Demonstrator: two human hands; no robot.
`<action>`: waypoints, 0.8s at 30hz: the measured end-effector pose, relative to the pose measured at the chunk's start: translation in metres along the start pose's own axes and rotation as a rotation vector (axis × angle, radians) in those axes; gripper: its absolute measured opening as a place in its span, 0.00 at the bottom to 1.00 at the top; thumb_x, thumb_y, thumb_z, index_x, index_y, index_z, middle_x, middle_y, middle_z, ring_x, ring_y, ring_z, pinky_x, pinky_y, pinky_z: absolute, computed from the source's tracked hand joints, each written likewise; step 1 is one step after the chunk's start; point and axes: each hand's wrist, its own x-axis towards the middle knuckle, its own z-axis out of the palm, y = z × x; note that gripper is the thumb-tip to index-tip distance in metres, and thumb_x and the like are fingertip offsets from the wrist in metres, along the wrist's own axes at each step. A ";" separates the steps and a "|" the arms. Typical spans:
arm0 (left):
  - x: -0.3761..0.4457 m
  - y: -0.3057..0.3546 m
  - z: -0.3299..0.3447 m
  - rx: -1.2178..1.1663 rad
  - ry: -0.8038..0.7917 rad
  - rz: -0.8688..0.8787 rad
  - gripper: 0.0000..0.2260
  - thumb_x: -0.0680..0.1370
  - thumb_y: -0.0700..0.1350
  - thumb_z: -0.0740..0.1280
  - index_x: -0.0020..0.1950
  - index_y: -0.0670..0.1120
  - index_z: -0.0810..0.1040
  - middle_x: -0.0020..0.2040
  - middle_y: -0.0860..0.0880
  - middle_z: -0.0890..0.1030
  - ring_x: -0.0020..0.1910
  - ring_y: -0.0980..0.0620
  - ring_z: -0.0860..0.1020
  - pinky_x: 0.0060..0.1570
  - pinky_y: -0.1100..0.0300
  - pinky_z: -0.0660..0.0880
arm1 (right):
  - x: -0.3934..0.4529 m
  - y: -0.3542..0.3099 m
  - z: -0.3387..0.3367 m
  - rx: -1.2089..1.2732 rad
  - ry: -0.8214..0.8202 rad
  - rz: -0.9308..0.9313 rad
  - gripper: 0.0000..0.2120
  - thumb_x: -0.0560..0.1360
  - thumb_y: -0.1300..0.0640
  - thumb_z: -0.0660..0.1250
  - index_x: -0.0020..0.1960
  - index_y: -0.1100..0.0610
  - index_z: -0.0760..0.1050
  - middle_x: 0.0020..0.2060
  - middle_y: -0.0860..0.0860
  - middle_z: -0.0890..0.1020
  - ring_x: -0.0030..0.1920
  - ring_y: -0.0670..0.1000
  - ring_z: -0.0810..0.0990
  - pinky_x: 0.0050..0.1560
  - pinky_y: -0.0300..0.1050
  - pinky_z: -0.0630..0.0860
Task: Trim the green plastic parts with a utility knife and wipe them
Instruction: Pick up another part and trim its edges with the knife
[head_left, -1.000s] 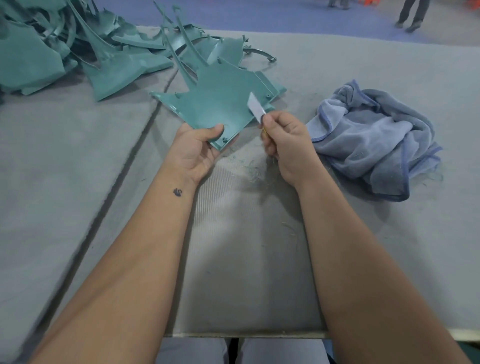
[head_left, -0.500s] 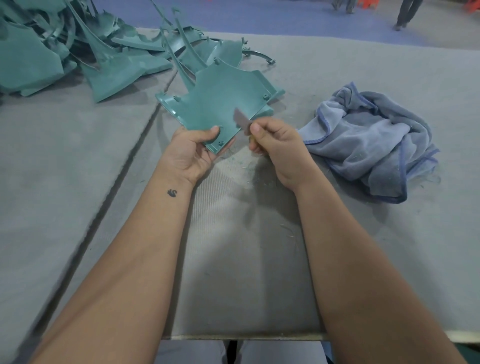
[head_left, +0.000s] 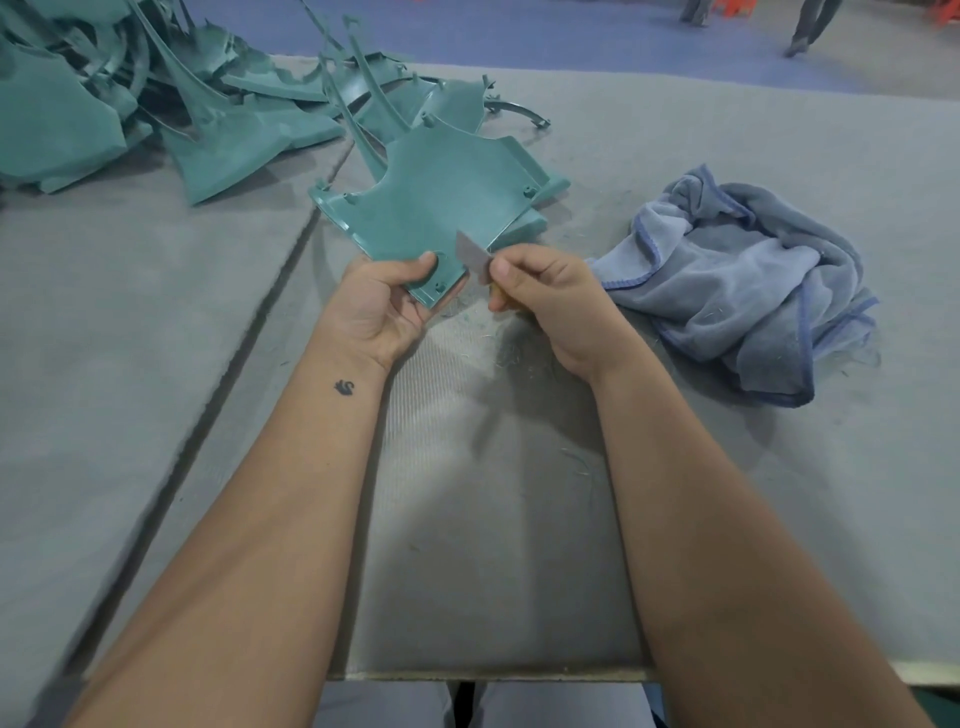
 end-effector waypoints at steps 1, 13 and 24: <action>0.000 0.000 0.000 -0.001 -0.002 -0.002 0.15 0.77 0.26 0.57 0.57 0.39 0.75 0.49 0.41 0.81 0.43 0.44 0.83 0.37 0.54 0.82 | 0.001 0.000 0.001 -0.044 -0.007 0.001 0.09 0.79 0.63 0.63 0.43 0.54 0.79 0.32 0.50 0.77 0.35 0.44 0.75 0.41 0.34 0.72; 0.001 0.000 0.001 -0.013 0.014 -0.008 0.17 0.77 0.26 0.57 0.60 0.40 0.74 0.50 0.41 0.81 0.44 0.44 0.83 0.37 0.54 0.82 | -0.001 -0.001 -0.001 0.060 0.005 0.001 0.10 0.80 0.62 0.62 0.42 0.54 0.79 0.32 0.50 0.77 0.35 0.44 0.75 0.43 0.35 0.72; 0.002 -0.002 0.000 0.001 0.011 -0.019 0.16 0.76 0.25 0.57 0.56 0.41 0.75 0.52 0.41 0.81 0.45 0.43 0.83 0.40 0.52 0.83 | 0.003 0.000 -0.008 0.355 0.285 0.023 0.10 0.81 0.59 0.59 0.43 0.55 0.76 0.31 0.49 0.74 0.33 0.45 0.72 0.40 0.37 0.72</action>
